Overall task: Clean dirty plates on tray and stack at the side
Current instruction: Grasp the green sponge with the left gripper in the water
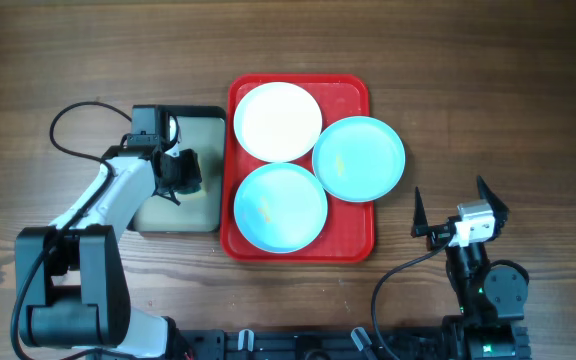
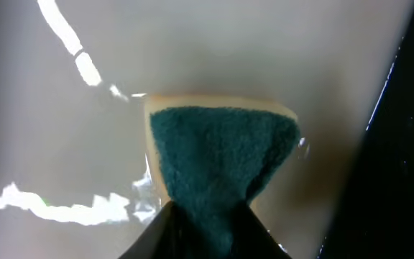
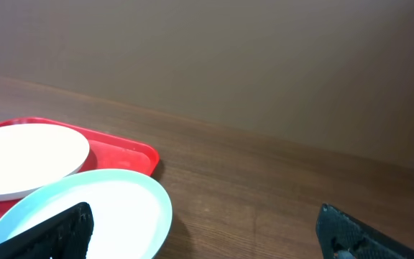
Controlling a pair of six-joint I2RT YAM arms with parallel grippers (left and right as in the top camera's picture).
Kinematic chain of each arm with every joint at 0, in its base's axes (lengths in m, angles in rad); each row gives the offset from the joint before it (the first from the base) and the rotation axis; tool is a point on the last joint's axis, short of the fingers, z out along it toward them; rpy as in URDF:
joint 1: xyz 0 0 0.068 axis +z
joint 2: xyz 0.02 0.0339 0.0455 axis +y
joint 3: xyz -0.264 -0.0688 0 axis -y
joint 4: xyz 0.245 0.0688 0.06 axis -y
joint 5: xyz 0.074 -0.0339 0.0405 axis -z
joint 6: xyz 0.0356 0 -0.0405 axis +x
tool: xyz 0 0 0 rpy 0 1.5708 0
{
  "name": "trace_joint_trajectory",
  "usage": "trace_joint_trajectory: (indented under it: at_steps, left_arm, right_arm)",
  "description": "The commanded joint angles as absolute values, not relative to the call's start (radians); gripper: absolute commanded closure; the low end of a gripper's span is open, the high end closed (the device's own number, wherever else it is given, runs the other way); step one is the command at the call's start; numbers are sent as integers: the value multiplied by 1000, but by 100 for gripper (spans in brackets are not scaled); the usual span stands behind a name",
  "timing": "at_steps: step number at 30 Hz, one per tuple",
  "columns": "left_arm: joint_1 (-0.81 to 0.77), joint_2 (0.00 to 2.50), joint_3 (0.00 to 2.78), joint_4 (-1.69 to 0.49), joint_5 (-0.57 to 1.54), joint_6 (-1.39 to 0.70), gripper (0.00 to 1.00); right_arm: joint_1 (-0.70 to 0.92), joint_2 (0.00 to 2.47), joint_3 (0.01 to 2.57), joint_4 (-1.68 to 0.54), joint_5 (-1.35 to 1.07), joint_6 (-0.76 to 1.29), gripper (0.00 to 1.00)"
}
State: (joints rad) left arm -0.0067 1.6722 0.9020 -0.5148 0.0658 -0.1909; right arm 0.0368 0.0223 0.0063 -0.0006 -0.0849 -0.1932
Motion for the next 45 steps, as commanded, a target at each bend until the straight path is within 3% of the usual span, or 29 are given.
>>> trace_joint_trajectory:
  at_steps: [1, 6, 9, 12, 31, 34, 35, 36, 40, 45]
  left_arm:
    - [-9, 1683, 895, -513, 70, -187, 61]
    - [-9, 1683, 895, -501, 70, -187, 60]
    - [-9, 1683, 895, -499, 71, -187, 75]
    - [-9, 1683, 895, -500, 71, -187, 96]
    - [-9, 1683, 895, -495, 70, -186, 94]
    - [-9, 1683, 895, -487, 70, -187, 89]
    - [-9, 1683, 895, -487, 70, -187, 85]
    - [-9, 1683, 894, -492, 70, -187, 75]
    - [-9, 1683, 881, -489, 70, -187, 65]
    - [-9, 1684, 871, -478, 70, -187, 74]
  right_arm:
    - [42, 18, 6, 2, -75, -207, 0]
    - [42, 18, 6, 2, -75, -208, 0]
    - [42, 18, 6, 2, -75, -207, 0]
    - [42, 18, 6, 2, -75, -207, 0]
    - [42, 18, 6, 2, -75, -207, 0]
    - [42, 18, 6, 2, -75, -207, 0]
    - [42, 18, 6, 2, -75, -207, 0]
    - [42, 18, 6, 2, -75, -208, 0]
    - [42, 18, 6, 2, -75, -207, 1]
    - [42, 18, 6, 2, -75, -207, 0]
